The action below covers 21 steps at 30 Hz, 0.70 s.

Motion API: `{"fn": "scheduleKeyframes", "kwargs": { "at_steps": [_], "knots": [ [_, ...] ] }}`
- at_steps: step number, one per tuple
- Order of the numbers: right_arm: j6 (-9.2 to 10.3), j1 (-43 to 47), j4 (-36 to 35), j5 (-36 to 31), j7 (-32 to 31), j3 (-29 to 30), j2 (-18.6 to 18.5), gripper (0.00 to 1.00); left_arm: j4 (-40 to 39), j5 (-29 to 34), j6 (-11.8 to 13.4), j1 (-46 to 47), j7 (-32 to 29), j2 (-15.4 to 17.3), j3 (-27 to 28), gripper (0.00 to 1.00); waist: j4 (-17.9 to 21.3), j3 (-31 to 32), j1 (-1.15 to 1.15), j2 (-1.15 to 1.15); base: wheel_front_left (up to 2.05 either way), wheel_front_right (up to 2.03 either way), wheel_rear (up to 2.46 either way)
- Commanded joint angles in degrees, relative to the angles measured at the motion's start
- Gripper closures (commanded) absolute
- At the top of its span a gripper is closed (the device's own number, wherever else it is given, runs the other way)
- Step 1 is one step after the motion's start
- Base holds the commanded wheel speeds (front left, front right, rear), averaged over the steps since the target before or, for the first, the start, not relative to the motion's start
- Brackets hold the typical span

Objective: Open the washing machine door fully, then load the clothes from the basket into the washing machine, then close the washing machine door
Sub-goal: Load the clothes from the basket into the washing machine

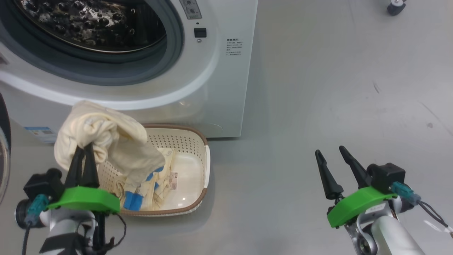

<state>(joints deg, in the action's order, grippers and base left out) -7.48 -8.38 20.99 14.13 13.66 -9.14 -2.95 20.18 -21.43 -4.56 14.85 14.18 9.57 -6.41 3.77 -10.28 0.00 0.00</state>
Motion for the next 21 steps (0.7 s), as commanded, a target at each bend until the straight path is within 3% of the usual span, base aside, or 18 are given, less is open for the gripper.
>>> {"fn": "scheduleKeyframes", "kwargs": {
  "at_steps": [1,10,21],
  "knots": [
    [-0.01,-2.53,-1.77,0.04,0.62,-0.96,-0.08,0.00,-2.61,0.69,-0.39,3.91,0.82,0.89,3.19,1.00,0.71,-1.47,0.00,0.00,0.00,0.00,0.00],
    [-0.01,-4.78,-1.89,-0.25,0.97,-1.06,0.01,0.00,-4.11,0.91,-2.28,11.81,0.82,0.69,7.86,1.00,3.34,-7.26,0.00,0.00,0.00,0.00,0.00],
    [-0.01,-7.81,-2.01,1.34,1.29,-2.57,0.06,0.00,-1.79,-1.16,-2.84,24.86,0.82,3.49,10.30,1.00,6.47,-14.69,0.00,0.00,0.00,0.00,0.00]
  ]
}}
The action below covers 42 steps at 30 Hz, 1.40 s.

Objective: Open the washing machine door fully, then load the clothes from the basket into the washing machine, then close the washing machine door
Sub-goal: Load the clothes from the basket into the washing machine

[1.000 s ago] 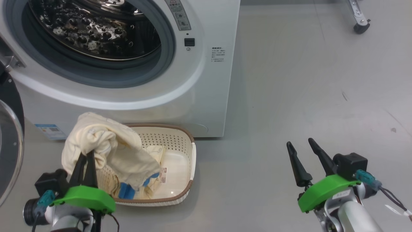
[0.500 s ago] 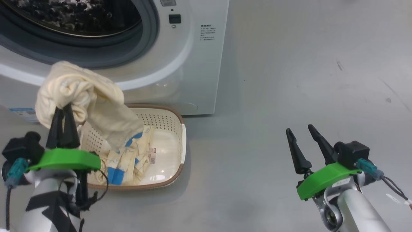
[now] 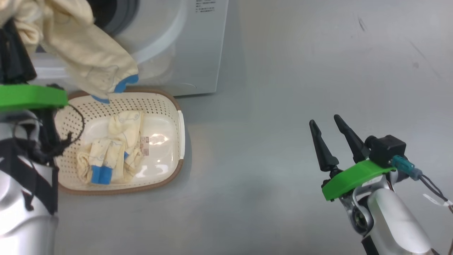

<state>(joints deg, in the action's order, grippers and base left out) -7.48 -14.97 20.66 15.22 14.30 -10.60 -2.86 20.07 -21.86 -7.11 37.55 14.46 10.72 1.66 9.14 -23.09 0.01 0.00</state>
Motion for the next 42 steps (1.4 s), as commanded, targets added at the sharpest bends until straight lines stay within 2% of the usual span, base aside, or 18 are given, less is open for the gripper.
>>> {"fn": "scheduleKeyframes", "kwargs": {
  "at_steps": [1,12,18,27,33,36,42],
  "knots": [
    [-0.01,-1.57,-1.85,0.30,0.66,-1.01,-0.03,0.00,-0.72,-2.29,-0.31,4.01,0.53,2.36,2.75,1.00,1.35,-2.85,-0.01,0.00,0.00,0.00,0.00],
    [-0.01,-4.01,-4.33,2.08,0.69,-2.09,-0.02,0.00,12.08,-7.80,-0.36,24.08,0.08,9.62,0.35,1.00,4.92,-12.52,-0.01,0.00,0.00,0.00,0.00],
    [-0.01,-5.17,-4.55,2.52,0.69,-2.83,-0.02,0.00,19.39,-9.05,-0.37,34.60,-0.66,15.58,-4.21,1.00,7.00,-16.94,-0.01,0.00,0.00,0.00,0.00],
    [-0.01,-6.76,-6.12,5.07,0.70,-4.59,-0.02,0.00,25.18,-8.51,-0.37,49.28,-0.75,21.72,-11.55,1.00,9.61,-21.87,-0.01,0.00,0.00,0.00,0.00],
    [-0.01,-6.61,-5.63,6.14,0.70,-5.74,-0.02,0.00,28.09,-7.39,-0.37,56.23,-1.01,23.72,-16.37,1.00,10.19,-22.96,-0.01,0.00,0.00,0.00,0.00],
    [-0.01,-6.80,-5.43,6.42,0.70,-6.22,-0.02,0.00,30.79,-7.07,-0.37,57.38,-2.09,23.88,-19.46,1.00,10.37,-23.18,-0.01,0.00,0.00,0.00,0.00],
    [-0.01,-7.34,-5.39,7.00,0.70,-6.88,-0.02,0.00,36.61,-8.01,-0.37,58.13,-1.90,23.43,-21.64,1.00,10.79,-23.27,-0.01,0.00,0.00,0.00,0.00]
  ]
}}
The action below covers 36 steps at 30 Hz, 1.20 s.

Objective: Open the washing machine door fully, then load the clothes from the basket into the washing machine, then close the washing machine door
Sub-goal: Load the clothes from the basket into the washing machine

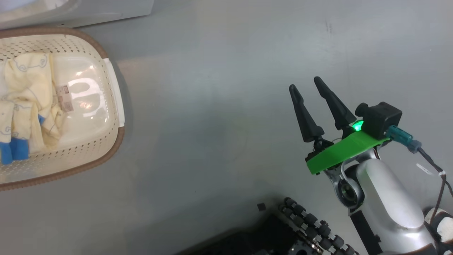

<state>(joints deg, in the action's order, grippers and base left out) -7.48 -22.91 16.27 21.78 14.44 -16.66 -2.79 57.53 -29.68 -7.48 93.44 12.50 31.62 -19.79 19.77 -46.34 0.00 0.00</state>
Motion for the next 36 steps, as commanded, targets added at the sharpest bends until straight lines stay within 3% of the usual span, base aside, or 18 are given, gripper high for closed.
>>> {"fn": "scheduleKeyframes", "kwargs": {
  "at_steps": [1,3,4,5,14,22,27,36],
  "knots": [
    [-0.01,0.57,-1.00,0.42,0.55,-0.78,-0.09,0.00,-0.21,-0.28,-0.01,2.33,0.18,2.55,-0.57,1.00,0.27,-0.03,0.00,0.00,0.00,0.00,0.00],
    [-0.01,0.59,-1.00,0.35,0.55,-0.69,-0.09,0.00,0.44,-0.34,-0.01,2.45,0.34,2.68,-0.79,1.00,0.36,-0.02,0.00,0.00,0.00,0.00,0.00],
    [-0.01,0.65,-1.00,0.37,0.55,-0.52,-0.09,0.00,1.06,-0.21,-0.01,2.66,0.61,2.92,-0.89,0.57,0.44,-0.03,0.00,0.00,0.00,0.00,0.00],
    [-0.01,0.70,-0.99,0.42,0.55,-0.42,-0.09,0.00,1.62,-0.08,-0.01,2.89,0.91,3.06,-0.95,0.00,0.50,-0.04,0.00,0.00,0.00,0.00,0.00],
    [-0.01,0.21,-0.58,0.22,0.56,0.31,-0.09,0.00,3.32,-1.42,-0.01,2.32,1.98,2.42,-4.32,0.00,-0.39,0.57,0.00,0.00,0.00,0.00,0.00],
    [-0.01,0.24,0.00,-2.10,0.56,2.99,-0.09,0.00,0.89,-2.53,-0.01,-1.58,2.41,0.98,-8.42,0.00,-3.86,2.87,0.00,0.00,0.00,0.00,0.00],
    [-0.01,0.26,0.28,-3.53,0.56,3.79,-0.09,0.00,-0.85,-4.19,-0.01,-6.00,2.47,-0.09,-9.71,0.00,-6.12,5.19,0.00,0.00,0.00,0.00,0.00],
    [-0.01,1.79,1.16,-5.69,0.56,5.90,-0.09,0.00,-7.64,-3.87,0.94,-19.29,2.49,-1.79,-7.01,0.00,-9.92,10.17,0.00,0.00,0.00,0.00,0.00]
  ]
}}
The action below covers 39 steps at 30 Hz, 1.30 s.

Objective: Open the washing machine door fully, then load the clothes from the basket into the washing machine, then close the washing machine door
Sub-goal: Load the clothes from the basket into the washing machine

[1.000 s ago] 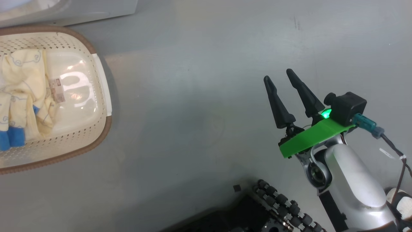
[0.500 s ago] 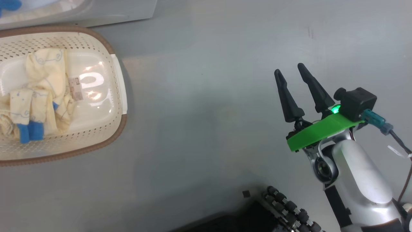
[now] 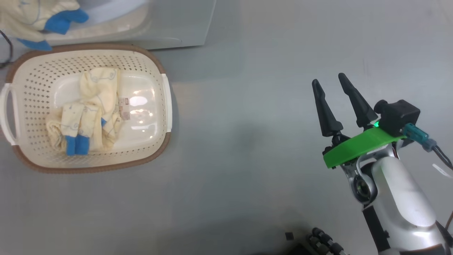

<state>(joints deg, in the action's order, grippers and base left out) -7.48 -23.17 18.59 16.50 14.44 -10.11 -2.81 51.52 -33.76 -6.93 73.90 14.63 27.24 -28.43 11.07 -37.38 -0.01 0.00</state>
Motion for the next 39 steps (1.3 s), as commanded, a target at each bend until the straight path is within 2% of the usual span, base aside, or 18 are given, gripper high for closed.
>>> {"fn": "scheduleKeyframes", "kwargs": {
  "at_steps": [1,9,14,22,31,39],
  "knots": [
    [-0.01,2.20,-1.09,-0.60,0.56,-0.53,-0.07,0.00,-2.94,0.29,0.42,-1.67,0.36,2.29,1.85,0.00,-1.63,1.60,0.01,0.00,0.00,0.00,0.00],
    [-0.01,3.33,-0.72,-1.77,0.56,0.61,-0.07,0.00,-14.10,0.86,2.83,-15.01,0.36,0.87,5.57,0.00,-3.89,3.45,0.01,0.00,0.00,0.00,0.00],
    [-0.01,3.81,-0.27,-2.25,0.56,0.55,-0.07,0.00,-23.27,3.33,5.75,-25.63,0.37,-0.39,8.50,0.00,-4.62,4.70,0.01,0.00,0.00,0.00,0.00],
    [-0.01,4.40,-0.16,-2.79,0.56,0.89,-0.07,0.00,-33.06,7.18,7.45,-38.17,0.37,-1.59,12.58,0.00,-5.01,6.01,0.01,0.00,0.00,0.00,0.00],
    [-0.01,4.95,0.17,-2.81,0.56,0.96,-0.07,0.00,-37.18,10.26,8.03,-45.31,0.37,-5.90,17.09,0.00,-5.11,6.71,0.01,0.00,0.00,0.00,0.00],
    [-0.01,4.74,0.55,-2.18,0.56,0.34,-0.07,0.00,-36.76,13.41,6.12,-48.80,0.37,-9.35,19.89,0.00,-4.76,7.32,0.01,0.00,0.00,0.00,0.00]
  ]
}}
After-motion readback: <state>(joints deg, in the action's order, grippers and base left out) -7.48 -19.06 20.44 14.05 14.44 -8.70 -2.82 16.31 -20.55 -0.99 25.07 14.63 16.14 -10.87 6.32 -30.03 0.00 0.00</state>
